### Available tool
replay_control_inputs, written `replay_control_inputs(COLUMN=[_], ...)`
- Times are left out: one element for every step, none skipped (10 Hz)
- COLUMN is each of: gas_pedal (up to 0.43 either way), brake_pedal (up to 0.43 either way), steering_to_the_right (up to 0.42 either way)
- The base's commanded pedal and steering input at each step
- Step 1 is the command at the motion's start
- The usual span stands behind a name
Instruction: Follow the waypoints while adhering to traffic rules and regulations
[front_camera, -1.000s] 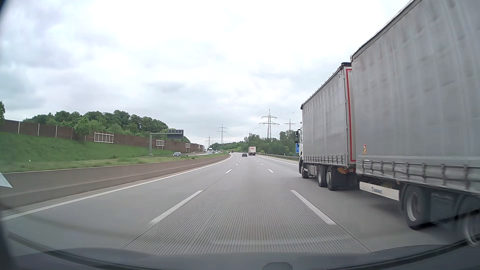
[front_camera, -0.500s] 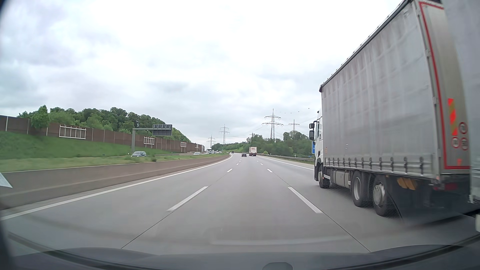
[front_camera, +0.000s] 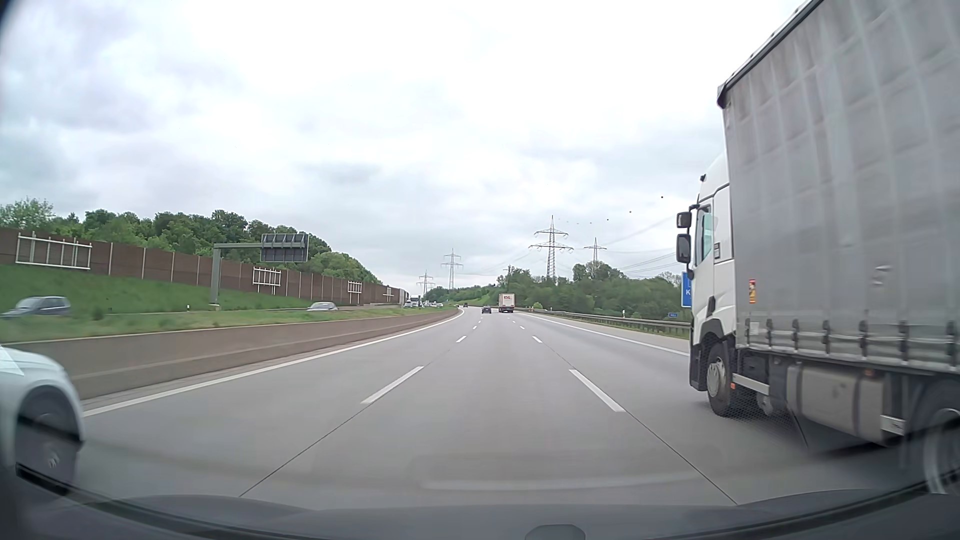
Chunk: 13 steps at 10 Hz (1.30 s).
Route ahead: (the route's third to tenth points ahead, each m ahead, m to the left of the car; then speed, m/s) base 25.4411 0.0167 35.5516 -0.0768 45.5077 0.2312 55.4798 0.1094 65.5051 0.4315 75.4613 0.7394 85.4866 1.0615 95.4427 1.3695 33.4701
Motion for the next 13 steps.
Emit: replay_control_inputs(gas_pedal=[0.39, 0.39, 0.39, 0.39, 0.39, 0.39, 0.39, 0.39, 0.378, 0.378, 0.378, 0.37, 0.37], brake_pedal=[0.0, 0.0, 0.0, 0.0, 0.0, 0.0, 0.0, 0.0, 0.0, 0.0, 0.0, 0.0, 0.0], steering_to_the_right=[-0.003, -0.003, -0.003, -0.003, -0.003, -0.003, -0.003, -0.003, -0.003, -0.002, -0.003, -0.002, -0.003])
